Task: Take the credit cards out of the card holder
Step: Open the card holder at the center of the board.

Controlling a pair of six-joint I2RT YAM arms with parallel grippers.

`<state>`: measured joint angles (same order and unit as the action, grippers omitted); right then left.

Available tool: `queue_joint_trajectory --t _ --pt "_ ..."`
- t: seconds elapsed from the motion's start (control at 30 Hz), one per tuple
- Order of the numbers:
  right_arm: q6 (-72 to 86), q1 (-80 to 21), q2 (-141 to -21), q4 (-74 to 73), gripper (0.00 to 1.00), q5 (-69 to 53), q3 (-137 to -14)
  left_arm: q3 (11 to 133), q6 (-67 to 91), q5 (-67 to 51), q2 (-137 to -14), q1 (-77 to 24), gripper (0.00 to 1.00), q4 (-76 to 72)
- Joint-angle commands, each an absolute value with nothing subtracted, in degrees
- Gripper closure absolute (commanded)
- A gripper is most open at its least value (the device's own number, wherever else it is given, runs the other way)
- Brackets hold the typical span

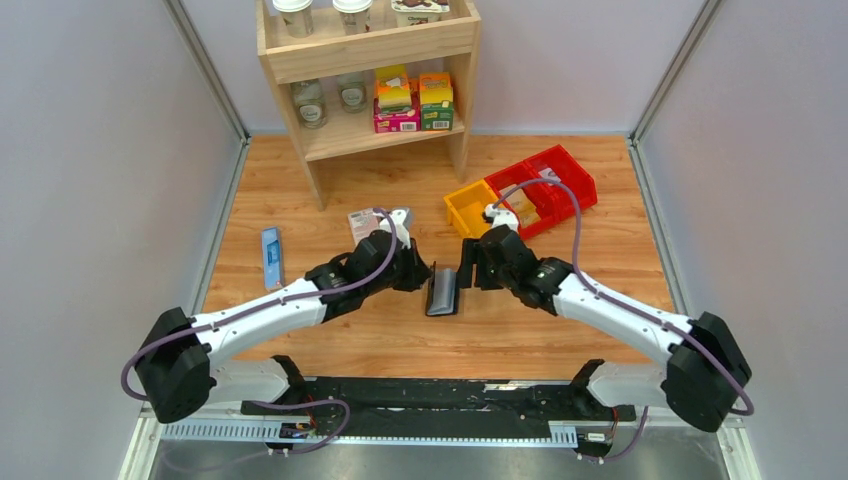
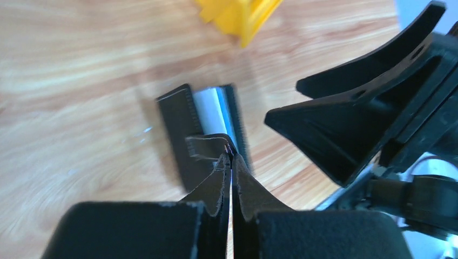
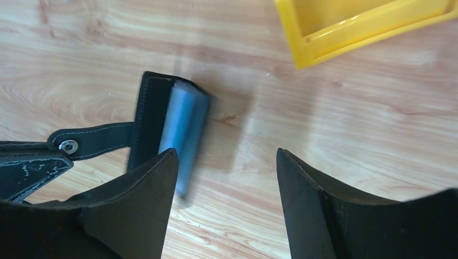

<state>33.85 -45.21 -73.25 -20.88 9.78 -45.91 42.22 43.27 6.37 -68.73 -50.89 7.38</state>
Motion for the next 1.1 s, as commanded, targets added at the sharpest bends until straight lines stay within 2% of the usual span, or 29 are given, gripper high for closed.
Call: queue_joint_trajectory --t 0.0,0.17,0.27,0.5,0.7,1.07 --pt "31.0 -45.3 -66.0 -23.5 0.29 17.3 -46.6 47.5 41.5 0.4 -71.6 -50.9 1.0 0.4" --pt "31.4 -45.3 -63.6 -23.7 0.29 15.2 -45.7 45.8 44.6 -0.2 -73.0 -50.8 1.0 -2.4" --pt "32.0 -45.3 -64.5 -22.4 0.29 11.4 -45.1 42.7 47.7 5.5 -70.7 -50.4 1.0 -0.3" --pt "34.5 -45.2 -69.9 -17.1 0.29 2.3 -44.4 35.2 52.7 11.6 -65.0 -46.2 1.0 11.2" --pt "35.0 -45.3 -76.2 -14.9 0.29 -4.3 -46.2 27.5 54.3 13.7 -62.8 -45.2 1.0 14.7" --pt "33.8 -45.2 -84.8 -12.9 0.3 -6.0 -49.7 28.4 50.1 12.9 -68.0 -45.2 1.0 19.7"
